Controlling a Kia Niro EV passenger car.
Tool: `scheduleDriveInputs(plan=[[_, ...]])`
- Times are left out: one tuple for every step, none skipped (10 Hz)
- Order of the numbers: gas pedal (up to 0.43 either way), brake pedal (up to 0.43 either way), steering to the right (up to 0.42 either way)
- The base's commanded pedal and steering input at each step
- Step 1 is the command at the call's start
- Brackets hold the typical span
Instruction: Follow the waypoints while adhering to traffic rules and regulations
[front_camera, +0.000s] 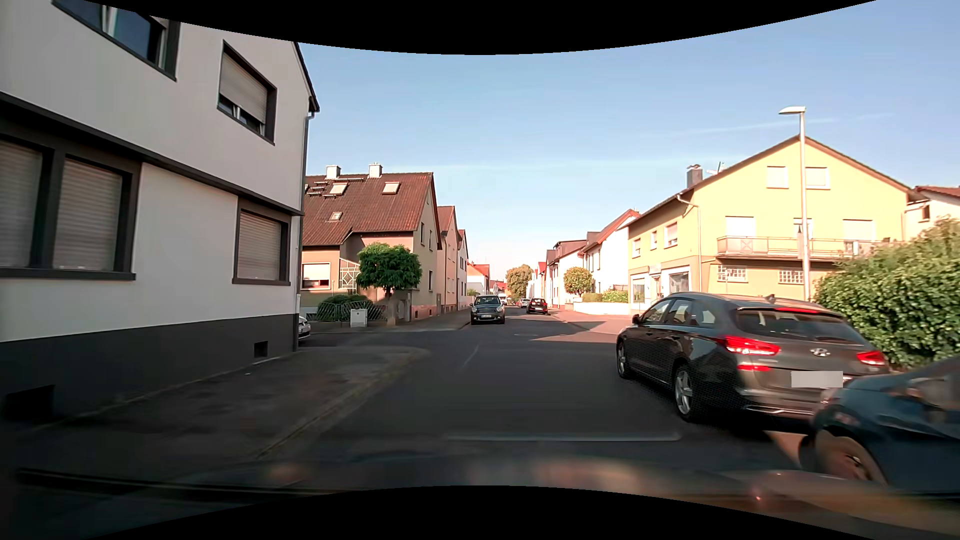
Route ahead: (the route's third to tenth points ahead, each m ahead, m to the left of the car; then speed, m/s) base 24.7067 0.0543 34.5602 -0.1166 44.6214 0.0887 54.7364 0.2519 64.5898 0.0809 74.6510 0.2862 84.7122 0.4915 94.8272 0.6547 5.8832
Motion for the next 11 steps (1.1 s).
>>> scheduleDriveInputs(plan=[[0.000,0.213,0.000],[0.000,0.213,0.002],[0.000,0.220,0.007],[0.000,0.226,0.012],[0.000,0.232,0.017],[0.000,0.244,0.020],[0.000,0.256,0.024],[0.000,0.256,0.028],[0.000,0.256,0.033],[0.000,0.256,0.042],[0.000,0.256,0.054]])
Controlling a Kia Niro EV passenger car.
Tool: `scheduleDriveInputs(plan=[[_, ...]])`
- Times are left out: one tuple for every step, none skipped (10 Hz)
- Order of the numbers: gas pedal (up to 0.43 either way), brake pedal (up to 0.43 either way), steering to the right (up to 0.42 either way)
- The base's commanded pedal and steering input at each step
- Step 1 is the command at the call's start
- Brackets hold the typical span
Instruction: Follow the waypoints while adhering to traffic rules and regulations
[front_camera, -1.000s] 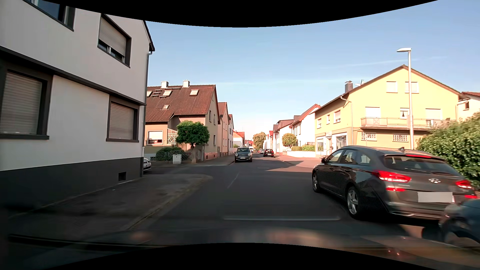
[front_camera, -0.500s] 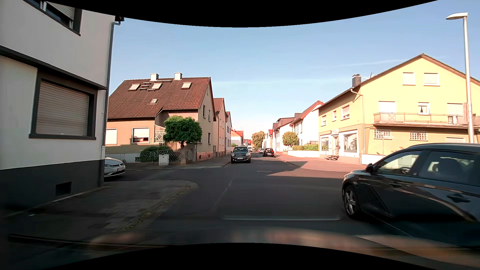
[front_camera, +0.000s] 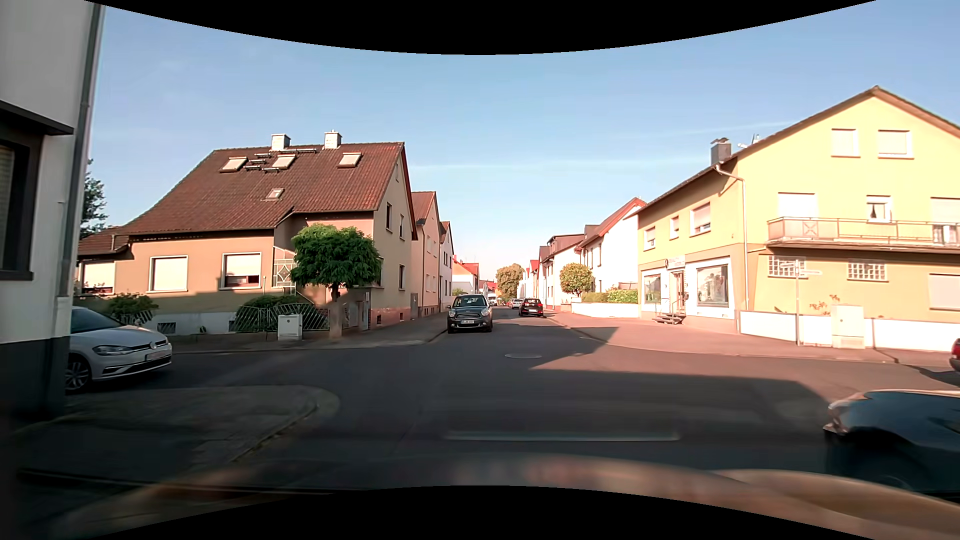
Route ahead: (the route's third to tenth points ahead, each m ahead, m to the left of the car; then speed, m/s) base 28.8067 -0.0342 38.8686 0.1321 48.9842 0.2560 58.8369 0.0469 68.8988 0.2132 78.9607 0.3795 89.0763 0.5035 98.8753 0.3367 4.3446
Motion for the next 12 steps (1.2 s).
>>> scheduleDriveInputs(plan=[[0.000,0.256,0.066],[0.000,0.256,0.086],[0.000,0.256,0.110],[0.000,0.256,0.125],[0.000,0.256,0.145],[0.000,0.250,0.156],[0.000,0.232,0.159],[0.000,0.207,0.157],[0.000,0.183,0.154],[0.000,0.140,0.151],[0.000,0.098,0.149],[0.000,0.000,0.148]])
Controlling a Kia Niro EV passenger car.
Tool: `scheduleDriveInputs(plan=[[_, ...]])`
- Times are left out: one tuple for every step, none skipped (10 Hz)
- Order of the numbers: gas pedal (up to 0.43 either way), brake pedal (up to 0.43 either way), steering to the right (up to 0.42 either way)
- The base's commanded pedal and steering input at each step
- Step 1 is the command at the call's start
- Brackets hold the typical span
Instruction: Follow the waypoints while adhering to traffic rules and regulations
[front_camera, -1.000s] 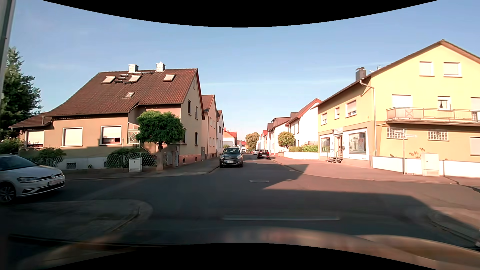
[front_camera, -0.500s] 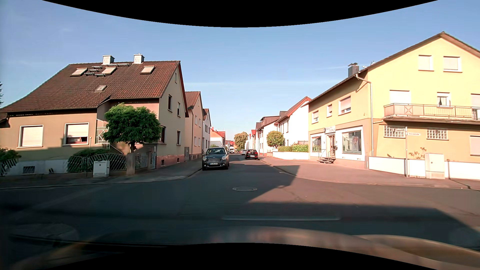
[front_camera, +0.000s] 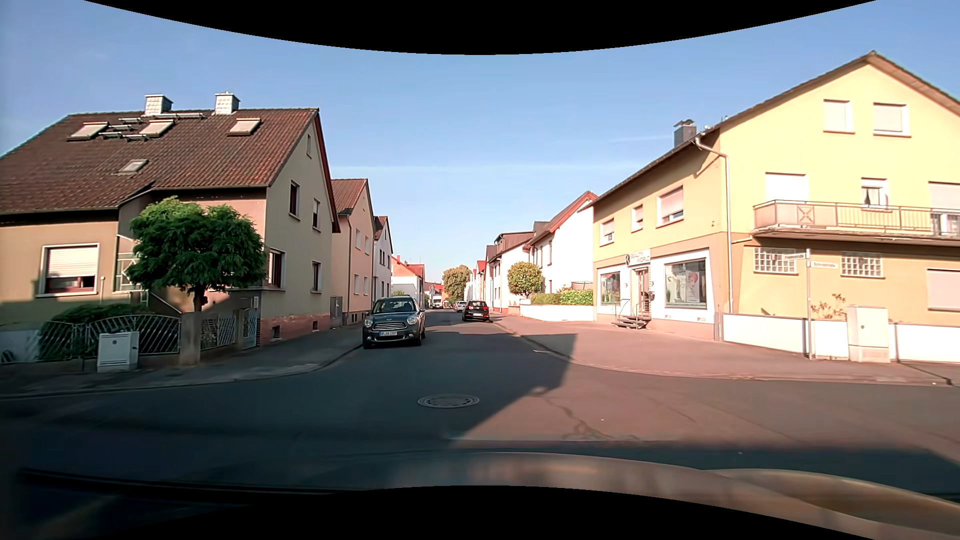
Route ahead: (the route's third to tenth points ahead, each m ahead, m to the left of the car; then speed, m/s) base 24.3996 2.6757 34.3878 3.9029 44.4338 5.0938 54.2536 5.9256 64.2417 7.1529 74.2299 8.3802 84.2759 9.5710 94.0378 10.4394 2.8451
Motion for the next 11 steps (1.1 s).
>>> scheduleDriveInputs(plan=[[0.000,0.000,0.145],[0.000,0.000,0.137],[0.000,0.000,0.123],[0.000,0.000,0.108],[0.000,0.000,0.097],[0.067,0.000,0.084],[0.110,0.000,0.071],[0.118,0.000,0.061],[0.138,0.000,0.043],[0.157,0.000,0.018],[0.157,0.000,-0.001]])
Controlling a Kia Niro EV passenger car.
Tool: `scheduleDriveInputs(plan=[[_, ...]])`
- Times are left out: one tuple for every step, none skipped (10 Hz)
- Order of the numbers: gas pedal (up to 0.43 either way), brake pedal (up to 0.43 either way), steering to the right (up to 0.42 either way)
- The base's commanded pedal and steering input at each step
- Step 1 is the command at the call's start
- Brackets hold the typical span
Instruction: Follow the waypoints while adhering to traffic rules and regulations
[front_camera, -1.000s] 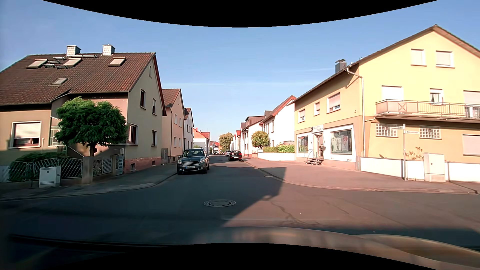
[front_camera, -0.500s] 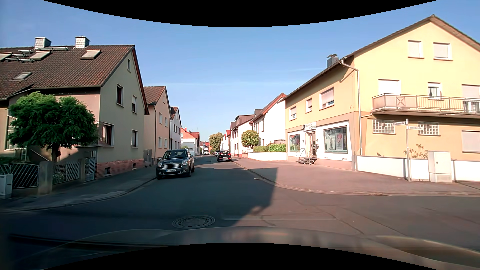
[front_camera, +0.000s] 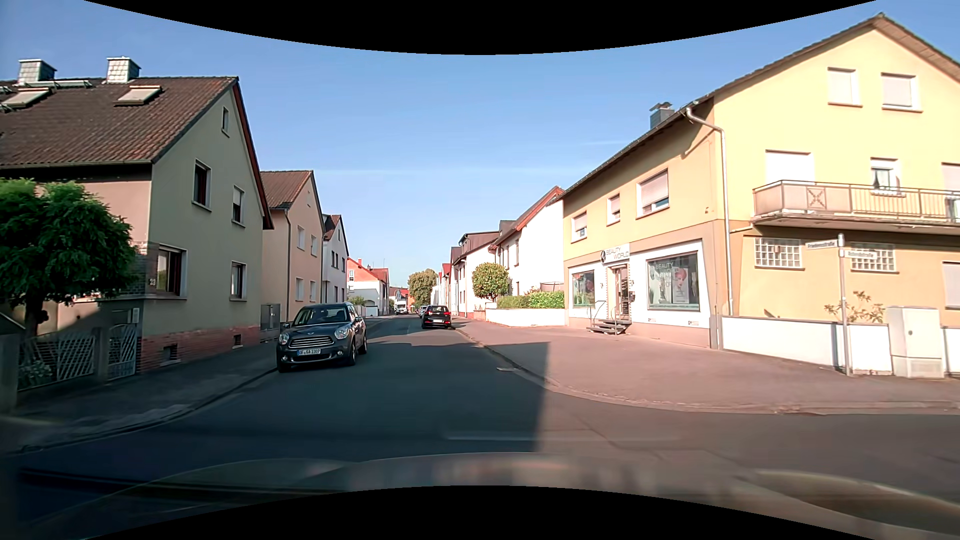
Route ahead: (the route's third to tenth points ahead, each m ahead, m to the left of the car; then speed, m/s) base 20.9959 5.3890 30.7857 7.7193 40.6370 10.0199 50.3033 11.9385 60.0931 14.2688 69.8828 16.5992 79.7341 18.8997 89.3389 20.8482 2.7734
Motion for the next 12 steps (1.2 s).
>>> scheduleDriveInputs(plan=[[0.157,0.000,-0.029],[0.157,0.000,-0.060],[0.157,0.000,-0.089],[0.157,0.000,-0.109],[0.169,0.000,-0.129],[0.169,0.000,-0.140],[0.177,0.000,-0.144],[0.189,0.000,-0.143],[0.189,0.000,-0.137],[0.189,0.000,-0.130],[0.189,0.000,-0.119],[0.189,0.000,-0.109]])
